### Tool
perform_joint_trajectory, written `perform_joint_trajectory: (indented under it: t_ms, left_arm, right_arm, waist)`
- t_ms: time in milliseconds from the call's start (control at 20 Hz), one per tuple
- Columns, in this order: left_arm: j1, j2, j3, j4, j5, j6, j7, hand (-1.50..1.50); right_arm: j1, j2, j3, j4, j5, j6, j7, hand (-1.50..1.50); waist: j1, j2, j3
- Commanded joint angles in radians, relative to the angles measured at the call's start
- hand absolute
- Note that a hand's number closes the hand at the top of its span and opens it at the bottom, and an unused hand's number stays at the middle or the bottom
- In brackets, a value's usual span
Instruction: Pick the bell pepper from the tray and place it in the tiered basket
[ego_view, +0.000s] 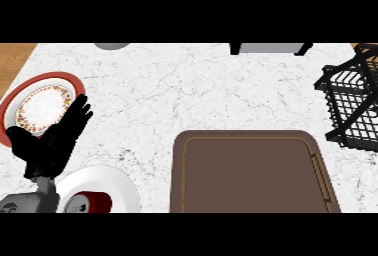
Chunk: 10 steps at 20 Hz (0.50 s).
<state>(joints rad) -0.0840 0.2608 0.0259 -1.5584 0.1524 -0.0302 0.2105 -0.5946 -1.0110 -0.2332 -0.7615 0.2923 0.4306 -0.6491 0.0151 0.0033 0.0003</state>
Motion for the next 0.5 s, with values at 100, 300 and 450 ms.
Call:
perform_joint_trajectory:
  t_ms: [100, 300, 450]
  left_arm:
    - [0.053, -0.022, -0.015, -0.083, -0.029, 0.009, 0.036, 0.00]
    - [0.056, -0.043, -0.011, -0.042, -0.039, 0.002, -0.005, 0.00]
    - [-0.037, -0.015, 0.034, 0.006, -0.002, -0.019, 0.035, 0.00]
  right_arm:
    - [-0.015, 0.070, 0.011, 0.028, 0.062, -0.086, -0.047, 1.50]
    - [-0.088, 0.120, 0.032, 0.116, 0.125, -0.168, -0.063, 1.50]
    - [-0.135, 0.171, 0.014, 0.118, 0.115, -0.225, -0.031, 1.50]
  waist:
    - [-0.004, -0.002, 0.000]
    - [0.000, 0.000, 0.000]
    - [-0.003, 0.000, 0.000]
